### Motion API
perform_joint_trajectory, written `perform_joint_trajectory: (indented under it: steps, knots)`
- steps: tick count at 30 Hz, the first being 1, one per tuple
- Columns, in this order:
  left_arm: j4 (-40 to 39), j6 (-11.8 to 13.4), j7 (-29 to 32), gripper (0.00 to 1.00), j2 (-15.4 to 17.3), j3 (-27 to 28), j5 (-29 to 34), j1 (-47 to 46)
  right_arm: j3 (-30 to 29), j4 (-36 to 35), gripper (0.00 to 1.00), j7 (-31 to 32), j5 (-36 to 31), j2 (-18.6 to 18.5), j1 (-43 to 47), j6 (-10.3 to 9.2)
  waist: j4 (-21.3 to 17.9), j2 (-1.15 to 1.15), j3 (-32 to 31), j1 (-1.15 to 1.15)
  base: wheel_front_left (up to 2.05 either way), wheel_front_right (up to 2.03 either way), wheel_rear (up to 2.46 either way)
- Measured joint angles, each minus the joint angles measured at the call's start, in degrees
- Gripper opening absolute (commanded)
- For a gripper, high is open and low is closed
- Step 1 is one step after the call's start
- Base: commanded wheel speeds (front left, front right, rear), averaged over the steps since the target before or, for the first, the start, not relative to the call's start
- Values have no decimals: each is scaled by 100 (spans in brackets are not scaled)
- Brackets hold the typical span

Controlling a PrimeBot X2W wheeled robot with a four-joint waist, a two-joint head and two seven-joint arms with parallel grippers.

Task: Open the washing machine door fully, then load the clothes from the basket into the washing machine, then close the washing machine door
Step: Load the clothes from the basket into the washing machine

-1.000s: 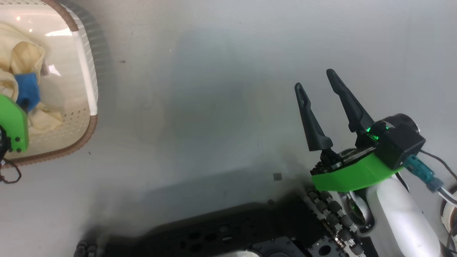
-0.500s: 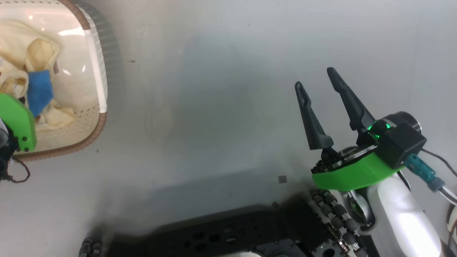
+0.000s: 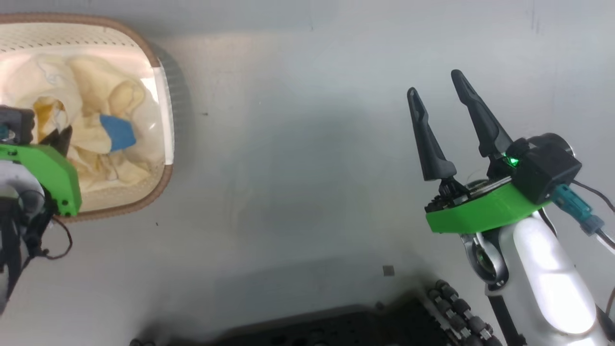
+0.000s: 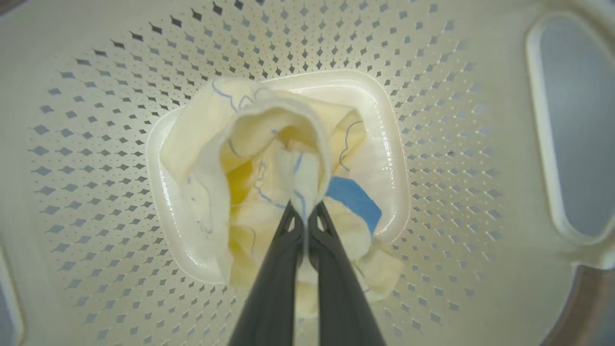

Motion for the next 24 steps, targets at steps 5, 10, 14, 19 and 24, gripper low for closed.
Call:
perform_joint_trajectory:
  steps: [5,10,14,19,24]
  knots:
    - [-172,0,-383,0,-65,-154,-111,350,26,269,100,0,21,-1,3,-1,60,0,-555,0,0,0,0]
    - [-282,0,-566,0,-98,-110,-182,579,51,514,100,0,56,-1,29,0,126,0,-1147,-1,0,0,0]
    - [-565,11,-569,0,-62,387,26,803,79,700,100,0,101,-1,119,0,181,0,-1619,-1,0,0,0]
    - [-1413,257,-570,0,55,1440,710,1334,122,928,100,1,223,-1,306,-1,248,0,-2189,-1,0,0,0]
    - [-2280,592,-570,0,98,2316,1469,2424,140,1100,100,1,341,-1,465,-1,298,0,-2733,-1,0,0,0]
